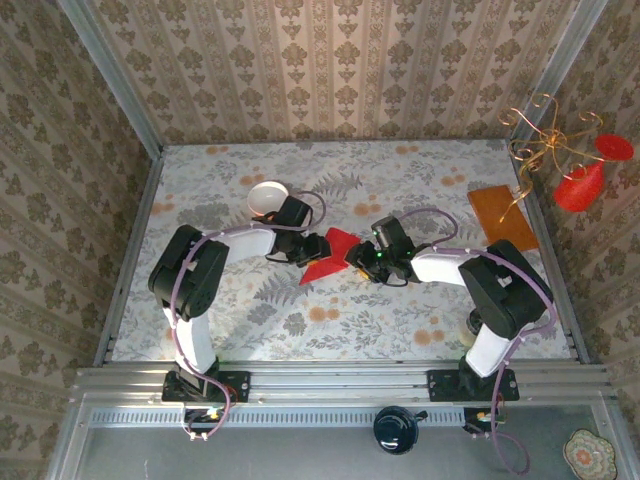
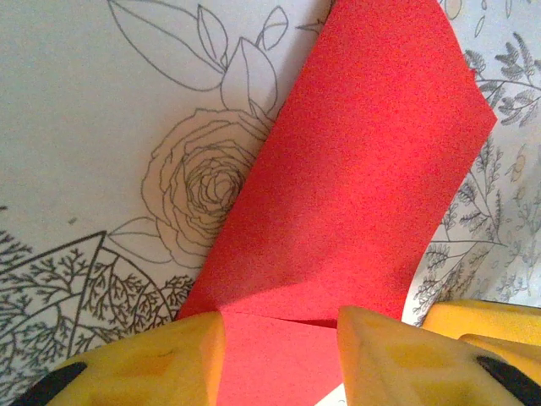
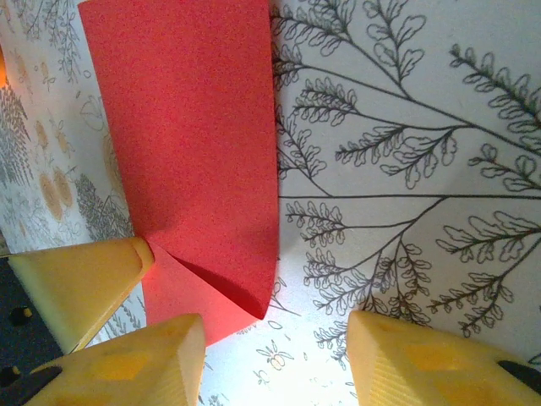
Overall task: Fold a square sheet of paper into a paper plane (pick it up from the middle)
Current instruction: Move the paper to the center of the table, then fold the wing for the fifth time at the center of the table.
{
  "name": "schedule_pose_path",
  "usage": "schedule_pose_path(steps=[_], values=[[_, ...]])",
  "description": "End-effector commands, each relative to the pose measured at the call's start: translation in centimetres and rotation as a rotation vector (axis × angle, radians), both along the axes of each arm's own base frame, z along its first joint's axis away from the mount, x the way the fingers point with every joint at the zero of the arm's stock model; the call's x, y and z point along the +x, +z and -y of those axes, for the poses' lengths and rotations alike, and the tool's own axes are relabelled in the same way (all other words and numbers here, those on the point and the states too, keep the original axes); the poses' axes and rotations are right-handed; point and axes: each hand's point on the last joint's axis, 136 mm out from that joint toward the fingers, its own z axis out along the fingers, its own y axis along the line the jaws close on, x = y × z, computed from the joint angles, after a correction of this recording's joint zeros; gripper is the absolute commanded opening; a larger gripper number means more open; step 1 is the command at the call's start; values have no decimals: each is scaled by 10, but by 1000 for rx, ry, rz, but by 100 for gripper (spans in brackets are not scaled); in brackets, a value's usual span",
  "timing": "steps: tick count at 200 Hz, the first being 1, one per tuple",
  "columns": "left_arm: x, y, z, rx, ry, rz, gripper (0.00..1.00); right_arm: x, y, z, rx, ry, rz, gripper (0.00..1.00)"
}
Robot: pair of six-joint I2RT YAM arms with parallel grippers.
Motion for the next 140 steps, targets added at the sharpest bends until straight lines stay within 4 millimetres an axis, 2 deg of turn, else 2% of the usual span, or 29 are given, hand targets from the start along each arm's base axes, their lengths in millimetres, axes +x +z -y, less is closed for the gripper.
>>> schedule_pose_path(steps=[1, 56, 140], values=[[-4, -13, -8, 0, 53, -45, 42, -4, -6, -9, 35, 10, -25, 49], [-8, -18, -12, -60, 107, -96, 42, -5, -7, -21, 78, 7, -39, 43], [-9, -22, -13, -144, 159, -153, 42, 13, -4, -29, 111, -22, 8, 36]])
